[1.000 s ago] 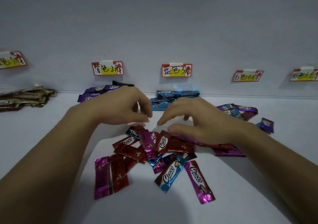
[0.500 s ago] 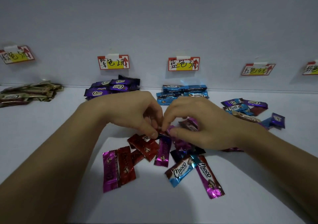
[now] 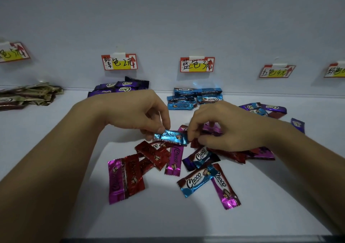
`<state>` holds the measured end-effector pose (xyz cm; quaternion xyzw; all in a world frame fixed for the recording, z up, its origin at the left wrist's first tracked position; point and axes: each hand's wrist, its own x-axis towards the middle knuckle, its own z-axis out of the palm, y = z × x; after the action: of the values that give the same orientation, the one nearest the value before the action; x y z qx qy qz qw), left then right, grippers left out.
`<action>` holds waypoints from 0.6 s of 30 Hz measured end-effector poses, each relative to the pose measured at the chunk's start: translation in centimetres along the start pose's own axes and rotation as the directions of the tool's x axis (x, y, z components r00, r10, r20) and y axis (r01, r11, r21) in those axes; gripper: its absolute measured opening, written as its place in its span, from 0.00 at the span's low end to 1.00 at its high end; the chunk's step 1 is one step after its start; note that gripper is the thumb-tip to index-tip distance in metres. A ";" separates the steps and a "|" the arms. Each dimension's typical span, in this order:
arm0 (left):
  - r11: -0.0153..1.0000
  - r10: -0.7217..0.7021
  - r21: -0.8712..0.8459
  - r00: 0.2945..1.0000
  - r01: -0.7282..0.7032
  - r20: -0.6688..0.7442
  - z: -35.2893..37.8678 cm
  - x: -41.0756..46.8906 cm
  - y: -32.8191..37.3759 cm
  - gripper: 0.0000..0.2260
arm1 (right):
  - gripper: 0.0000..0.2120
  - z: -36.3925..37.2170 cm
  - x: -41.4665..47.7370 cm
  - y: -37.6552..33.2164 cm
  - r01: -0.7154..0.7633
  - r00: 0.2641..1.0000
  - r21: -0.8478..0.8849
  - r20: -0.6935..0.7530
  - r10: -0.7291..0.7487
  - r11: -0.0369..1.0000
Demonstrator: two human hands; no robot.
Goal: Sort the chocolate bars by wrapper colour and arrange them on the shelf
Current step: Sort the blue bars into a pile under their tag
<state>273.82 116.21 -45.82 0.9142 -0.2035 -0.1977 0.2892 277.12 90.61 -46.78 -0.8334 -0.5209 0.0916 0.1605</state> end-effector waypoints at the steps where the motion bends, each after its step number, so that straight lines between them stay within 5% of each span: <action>1: 1.000 0.002 0.001 1.000 -0.002 -0.001 0.0 -0.1 0.0 0.05 | 0.07 -0.2 -0.2 -0.1 -0.003 0.998 -0.007 0.060 0.003 1.000; 4: 1.000 -0.004 0.015 1.000 0.004 0.014 -0.1 -0.4 0.1 0.04 | 0.10 -0.5 -0.5 -0.2 -0.021 0.983 -0.018 0.184 0.024 1.000; 10: 0.999 -0.025 0.043 0.997 0.022 0.072 0.1 -0.3 0.1 0.03 | 0.05 -1.3 -0.9 -0.1 -0.069 0.985 0.161 0.167 0.042 0.985; 15: 0.997 0.068 0.038 0.998 -0.068 -0.003 0.1 -0.3 0.0 0.05 | 0.05 -2.2 -1.3 1.0 -0.047 0.993 0.433 -0.075 0.088 0.900; 18: 0.995 0.099 0.016 0.986 -0.098 -0.135 0.1 -0.1 -0.2 0.04 | 0.10 -2.7 -1.5 2.3 -0.110 0.947 0.427 -0.230 0.225 0.897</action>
<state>273.76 116.34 -45.94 0.9157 -0.2292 -0.1197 0.3076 279.28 87.81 -45.12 -0.8278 -0.3886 0.0959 0.3931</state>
